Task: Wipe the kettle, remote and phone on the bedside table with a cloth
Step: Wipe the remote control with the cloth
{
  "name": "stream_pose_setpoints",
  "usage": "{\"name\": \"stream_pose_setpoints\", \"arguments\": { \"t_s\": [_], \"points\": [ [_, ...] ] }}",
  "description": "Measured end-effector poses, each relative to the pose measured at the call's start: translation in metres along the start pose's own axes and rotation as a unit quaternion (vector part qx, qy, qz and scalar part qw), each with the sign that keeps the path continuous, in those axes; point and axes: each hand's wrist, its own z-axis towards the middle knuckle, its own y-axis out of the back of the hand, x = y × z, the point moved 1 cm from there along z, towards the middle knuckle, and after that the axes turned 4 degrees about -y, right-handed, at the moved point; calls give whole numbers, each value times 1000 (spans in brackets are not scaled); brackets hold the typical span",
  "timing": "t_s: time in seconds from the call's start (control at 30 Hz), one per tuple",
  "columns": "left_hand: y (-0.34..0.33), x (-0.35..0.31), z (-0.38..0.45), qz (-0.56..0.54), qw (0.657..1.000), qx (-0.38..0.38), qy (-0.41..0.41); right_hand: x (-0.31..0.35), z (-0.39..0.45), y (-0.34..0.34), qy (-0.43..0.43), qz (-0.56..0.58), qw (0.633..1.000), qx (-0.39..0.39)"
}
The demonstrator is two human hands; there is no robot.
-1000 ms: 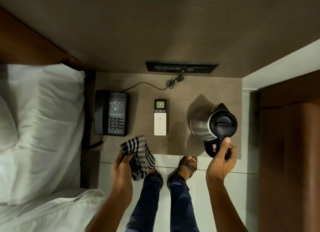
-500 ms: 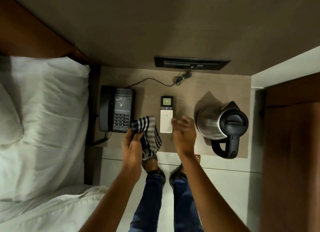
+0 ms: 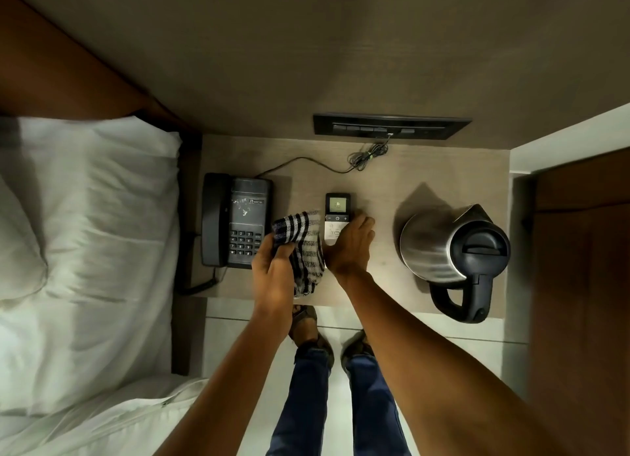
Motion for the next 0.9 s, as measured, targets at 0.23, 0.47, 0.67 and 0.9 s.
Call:
{"name": "stream_pose_setpoints", "arguments": {
  "t_s": [0.23,0.47,0.67,0.9],
  "points": [
    [-4,-13,-6,7,999,2,-35,-15,-9,17,-81,366,916,144],
    [-27,-49,-22,162,940,78,-288,-9,-40,58,-51,603,762,231],
    [-59,-46,-5,426,753,124,-485,2,-45,72,-110,681,670,274],
    [-27,-5,-26,489,724,120,-472,4,-36,78,-112,621,717,296]
  ]
}}
